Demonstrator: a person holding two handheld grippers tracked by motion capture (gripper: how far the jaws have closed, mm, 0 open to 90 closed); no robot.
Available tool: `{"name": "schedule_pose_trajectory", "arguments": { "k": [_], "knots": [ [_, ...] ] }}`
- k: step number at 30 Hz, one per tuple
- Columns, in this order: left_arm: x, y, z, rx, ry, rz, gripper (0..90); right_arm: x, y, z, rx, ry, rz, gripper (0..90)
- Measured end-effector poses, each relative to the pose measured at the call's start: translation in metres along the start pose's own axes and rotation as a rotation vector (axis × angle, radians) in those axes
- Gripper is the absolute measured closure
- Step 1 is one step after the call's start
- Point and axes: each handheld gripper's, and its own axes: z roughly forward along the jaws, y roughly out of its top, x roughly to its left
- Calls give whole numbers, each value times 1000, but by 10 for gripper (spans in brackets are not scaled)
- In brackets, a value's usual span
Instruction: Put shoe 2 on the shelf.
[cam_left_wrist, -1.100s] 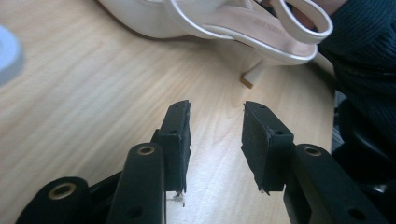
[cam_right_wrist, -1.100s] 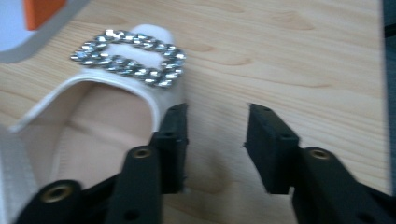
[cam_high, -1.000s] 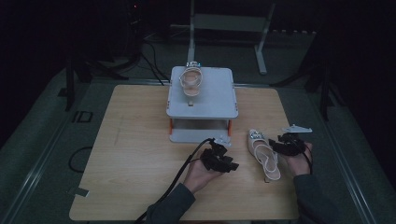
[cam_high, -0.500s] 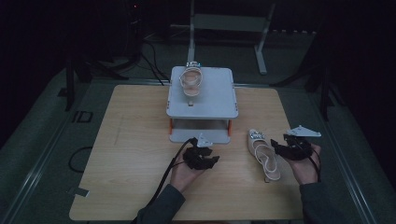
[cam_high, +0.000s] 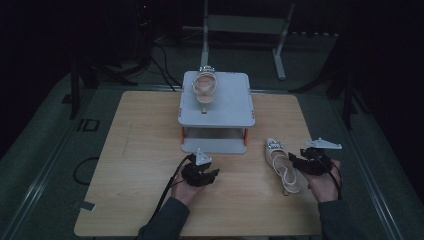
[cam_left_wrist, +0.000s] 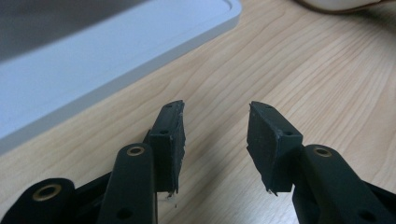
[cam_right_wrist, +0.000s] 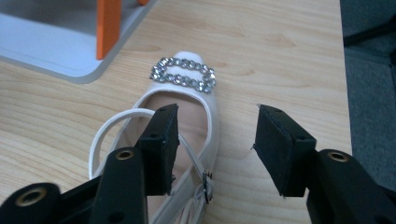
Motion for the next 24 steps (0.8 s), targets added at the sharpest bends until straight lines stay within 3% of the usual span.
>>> {"name": "schedule_pose_trajectory", "arguments": {
  "k": [5, 7, 10, 13, 20, 24],
  "knots": [
    [4, -8, 3, 8, 6, -18, 559, -1, -2, 1, 25, -18, 37, 518],
    [5, -10, 3, 8, 5, -20, 559, -1, -1, 1, 47, -14, 73, 536],
    [5, -12, 5, 9, 10, -22, 559, 1, -1, 1, 78, 2, 87, 562],
    [5, -12, 6, 10, 9, -20, 559, 6, -1, 0, 92, 22, 68, 572],
    [6, -13, 6, 2, 8, -22, 560, 12, -3, 8, 149, 20, 32, 575],
    [5, -14, 6, -1, 14, -16, 561, 7, -2, 20, 218, 10, 112, 599]
  ]
}}
